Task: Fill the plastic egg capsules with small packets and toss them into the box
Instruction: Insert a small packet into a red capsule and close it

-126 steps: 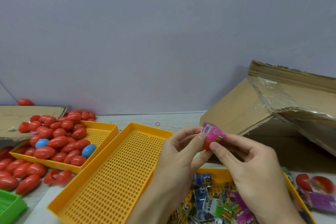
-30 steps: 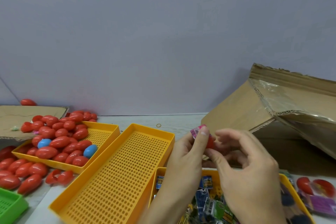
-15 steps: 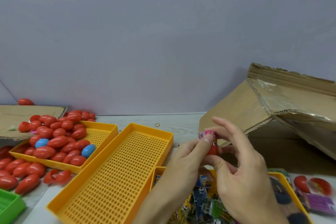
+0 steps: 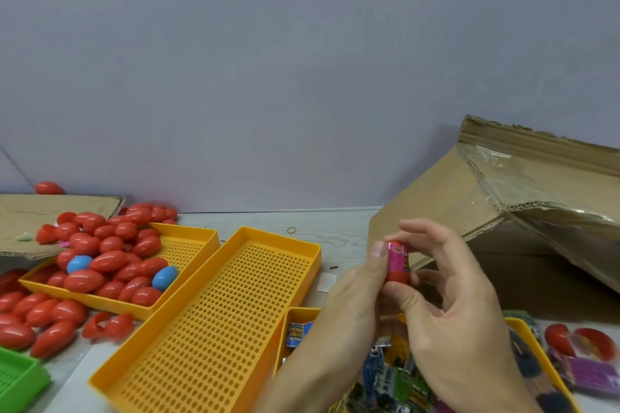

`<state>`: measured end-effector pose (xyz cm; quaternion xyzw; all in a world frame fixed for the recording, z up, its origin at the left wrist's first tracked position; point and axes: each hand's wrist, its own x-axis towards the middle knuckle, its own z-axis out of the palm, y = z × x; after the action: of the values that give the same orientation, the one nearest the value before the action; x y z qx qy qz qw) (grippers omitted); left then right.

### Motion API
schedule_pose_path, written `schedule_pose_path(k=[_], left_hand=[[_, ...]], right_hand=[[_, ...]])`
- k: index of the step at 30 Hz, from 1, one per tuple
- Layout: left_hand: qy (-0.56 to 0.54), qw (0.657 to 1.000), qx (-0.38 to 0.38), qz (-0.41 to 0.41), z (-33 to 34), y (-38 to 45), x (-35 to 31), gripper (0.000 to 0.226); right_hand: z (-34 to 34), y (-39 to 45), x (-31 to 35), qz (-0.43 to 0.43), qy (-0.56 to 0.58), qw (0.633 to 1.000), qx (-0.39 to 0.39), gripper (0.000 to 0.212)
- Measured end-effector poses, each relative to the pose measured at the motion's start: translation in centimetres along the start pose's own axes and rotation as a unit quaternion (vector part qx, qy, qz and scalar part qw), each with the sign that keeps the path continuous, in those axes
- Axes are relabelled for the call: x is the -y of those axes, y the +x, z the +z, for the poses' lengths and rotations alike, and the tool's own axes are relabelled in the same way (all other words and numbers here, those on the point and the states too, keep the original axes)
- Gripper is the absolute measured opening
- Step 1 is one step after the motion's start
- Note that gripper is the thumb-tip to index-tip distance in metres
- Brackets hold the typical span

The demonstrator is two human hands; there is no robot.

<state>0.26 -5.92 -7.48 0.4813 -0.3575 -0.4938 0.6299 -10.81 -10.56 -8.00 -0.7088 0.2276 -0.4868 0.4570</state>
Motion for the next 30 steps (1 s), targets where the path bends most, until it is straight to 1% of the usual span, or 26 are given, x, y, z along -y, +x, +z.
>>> schedule_pose_path(k=[4, 8, 11, 14, 20, 25, 30], left_hand=[[0.002, 1.0, -0.012, 0.007, -0.04, 0.06, -0.02, 0.045], [0.004, 1.0, -0.001, 0.029, -0.07, -0.01, -0.24, 0.04], [-0.006, 1.0, -0.008, 0.027, -0.16, -0.06, -0.24, 0.041], [0.001, 1.0, 0.003, 0.027, -0.18, -0.1, -0.4, 0.039], [0.008, 0.999, 0.018, 0.026, -0.4, -0.27, -0.72, 0.036], [-0.007, 0.999, -0.013, 0.032, -0.69, 0.05, -0.33, 0.04], [0.007, 0.999, -0.017, 0.033, -0.85, -0.02, -0.14, 0.034]], right_hand=[[-0.08, 0.12, -0.1, -0.006, -0.014, 1.0, -0.006, 0.065], [0.0, 0.06, -0.1, 0.009, -0.004, 1.0, 0.005, 0.064], [0.05, 0.08, 0.25, 0.0, -0.042, 0.999, 0.008, 0.063], [0.05, 0.14, 0.37, 0.001, -0.072, 0.997, 0.002, 0.064], [0.11, 0.09, 0.45, 0.015, -0.074, 0.997, 0.002, 0.064], [0.12, 0.15, 0.27, 0.014, -0.043, 0.999, 0.009, 0.063], [0.11, 0.1, 0.23, 0.021, -0.074, 0.997, 0.009, 0.062]])
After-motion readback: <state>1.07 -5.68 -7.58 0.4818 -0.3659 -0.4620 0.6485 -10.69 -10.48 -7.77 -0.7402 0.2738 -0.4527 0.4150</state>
